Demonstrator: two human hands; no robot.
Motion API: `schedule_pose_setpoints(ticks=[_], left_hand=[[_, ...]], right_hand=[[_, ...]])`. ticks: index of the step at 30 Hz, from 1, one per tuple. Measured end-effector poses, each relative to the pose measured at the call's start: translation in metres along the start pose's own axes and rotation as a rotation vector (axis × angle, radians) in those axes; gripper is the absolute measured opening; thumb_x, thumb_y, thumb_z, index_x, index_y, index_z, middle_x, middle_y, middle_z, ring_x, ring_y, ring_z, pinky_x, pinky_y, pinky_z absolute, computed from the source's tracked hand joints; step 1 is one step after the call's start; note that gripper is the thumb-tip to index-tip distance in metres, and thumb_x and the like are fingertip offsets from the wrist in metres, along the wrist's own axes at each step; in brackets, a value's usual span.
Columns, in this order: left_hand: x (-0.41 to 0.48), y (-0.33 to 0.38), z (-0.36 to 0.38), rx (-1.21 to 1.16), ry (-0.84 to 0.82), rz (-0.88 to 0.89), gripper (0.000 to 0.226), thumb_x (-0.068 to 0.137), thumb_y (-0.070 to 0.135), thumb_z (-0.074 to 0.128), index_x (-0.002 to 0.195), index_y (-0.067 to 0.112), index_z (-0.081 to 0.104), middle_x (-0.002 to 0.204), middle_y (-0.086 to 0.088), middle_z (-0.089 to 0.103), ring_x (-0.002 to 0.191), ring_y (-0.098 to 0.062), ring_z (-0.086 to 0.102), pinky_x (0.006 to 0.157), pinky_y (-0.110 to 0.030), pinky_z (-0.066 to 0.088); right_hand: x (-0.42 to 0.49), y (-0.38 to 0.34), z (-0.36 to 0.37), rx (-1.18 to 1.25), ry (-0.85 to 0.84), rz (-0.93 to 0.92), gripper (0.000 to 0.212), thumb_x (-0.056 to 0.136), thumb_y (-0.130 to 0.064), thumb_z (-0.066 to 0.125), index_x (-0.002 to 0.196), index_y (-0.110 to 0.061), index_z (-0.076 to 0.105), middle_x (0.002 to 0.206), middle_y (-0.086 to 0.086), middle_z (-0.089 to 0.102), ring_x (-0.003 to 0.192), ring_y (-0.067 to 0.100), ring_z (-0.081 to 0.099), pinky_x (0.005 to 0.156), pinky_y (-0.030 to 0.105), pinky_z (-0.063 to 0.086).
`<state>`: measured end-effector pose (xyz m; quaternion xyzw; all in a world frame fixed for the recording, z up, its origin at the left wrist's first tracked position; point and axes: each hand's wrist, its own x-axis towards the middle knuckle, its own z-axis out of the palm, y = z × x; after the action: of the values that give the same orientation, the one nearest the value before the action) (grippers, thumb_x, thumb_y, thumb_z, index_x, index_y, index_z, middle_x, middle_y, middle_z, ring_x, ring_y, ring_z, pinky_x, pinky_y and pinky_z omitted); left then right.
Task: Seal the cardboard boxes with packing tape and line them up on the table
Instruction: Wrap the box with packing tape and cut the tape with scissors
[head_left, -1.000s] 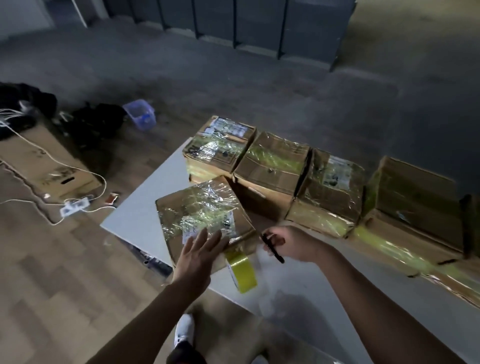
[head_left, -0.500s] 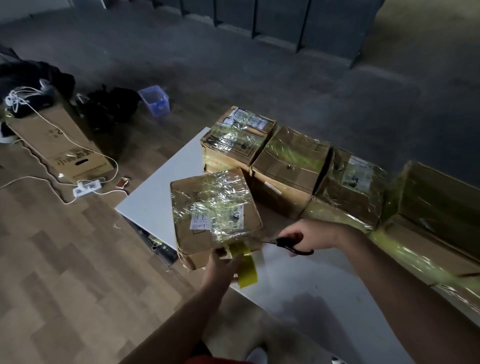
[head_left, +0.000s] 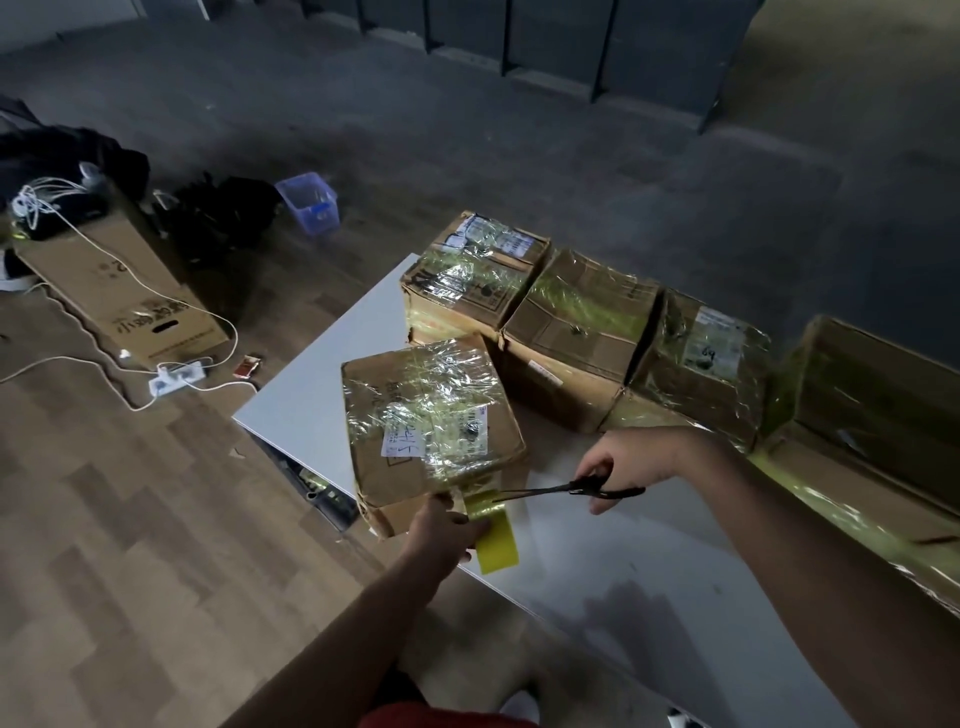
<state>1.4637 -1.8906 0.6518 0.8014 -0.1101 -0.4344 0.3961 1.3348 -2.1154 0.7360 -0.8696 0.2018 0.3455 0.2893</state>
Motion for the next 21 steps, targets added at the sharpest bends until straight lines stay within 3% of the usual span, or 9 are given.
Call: schedule_pose_setpoints(ticks=[4, 8, 11, 16, 21], left_hand=[[0.002, 0.002, 0.000, 0.073, -0.014, 0.017, 0.029, 0.080, 0.013, 0.077, 0.095, -0.006, 0.060, 0.074, -0.009, 0.066, 0.051, -0.013, 0.057, 0.052, -0.026, 0.049], [0.003, 0.003, 0.000, 0.093, -0.024, 0.031, 0.031, 0.081, 0.012, 0.076, 0.098, -0.004, 0.056, 0.090, -0.019, 0.069, 0.069, -0.026, 0.062, 0.062, -0.034, 0.050], [0.006, 0.002, 0.001, 0.116, -0.021, 0.038, 0.027, 0.080, 0.013, 0.077, 0.085, 0.007, 0.051, 0.079, -0.013, 0.065, 0.065, -0.025, 0.060, 0.063, -0.036, 0.050], [0.008, 0.002, 0.000, 0.104, -0.048, 0.021, 0.029, 0.080, 0.013, 0.077, 0.092, 0.000, 0.054, 0.073, -0.006, 0.062, 0.060, -0.021, 0.058, 0.058, -0.033, 0.047], [0.012, -0.001, -0.002, 0.141, -0.064, 0.028, 0.026, 0.080, 0.013, 0.077, 0.083, 0.007, 0.051, 0.079, -0.009, 0.064, 0.062, -0.021, 0.058, 0.062, -0.035, 0.050]], right_hand=[[0.007, -0.007, -0.002, -0.020, 0.000, 0.004, 0.033, 0.077, -0.042, 0.075, 0.109, -0.033, 0.068, 0.094, -0.018, 0.063, 0.089, 0.006, 0.058, 0.081, 0.025, 0.049], [0.007, 0.000, -0.011, 0.003, -0.031, 0.013, 0.030, 0.074, -0.045, 0.077, 0.102, -0.039, 0.069, 0.099, -0.016, 0.066, 0.095, 0.009, 0.060, 0.084, 0.029, 0.052], [0.005, 0.007, -0.013, 0.022, -0.036, 0.026, 0.034, 0.069, -0.051, 0.076, 0.101, -0.042, 0.069, 0.101, -0.014, 0.067, 0.099, 0.016, 0.061, 0.089, 0.038, 0.052], [0.016, -0.003, -0.008, 0.031, -0.051, 0.002, 0.025, 0.073, -0.048, 0.075, 0.096, -0.047, 0.065, 0.101, -0.014, 0.066, 0.099, 0.017, 0.061, 0.090, 0.038, 0.052], [0.028, -0.021, -0.007, 0.022, -0.050, -0.020, 0.038, 0.077, -0.042, 0.075, 0.113, -0.034, 0.067, 0.105, -0.010, 0.065, 0.100, 0.018, 0.060, 0.091, 0.036, 0.050]])
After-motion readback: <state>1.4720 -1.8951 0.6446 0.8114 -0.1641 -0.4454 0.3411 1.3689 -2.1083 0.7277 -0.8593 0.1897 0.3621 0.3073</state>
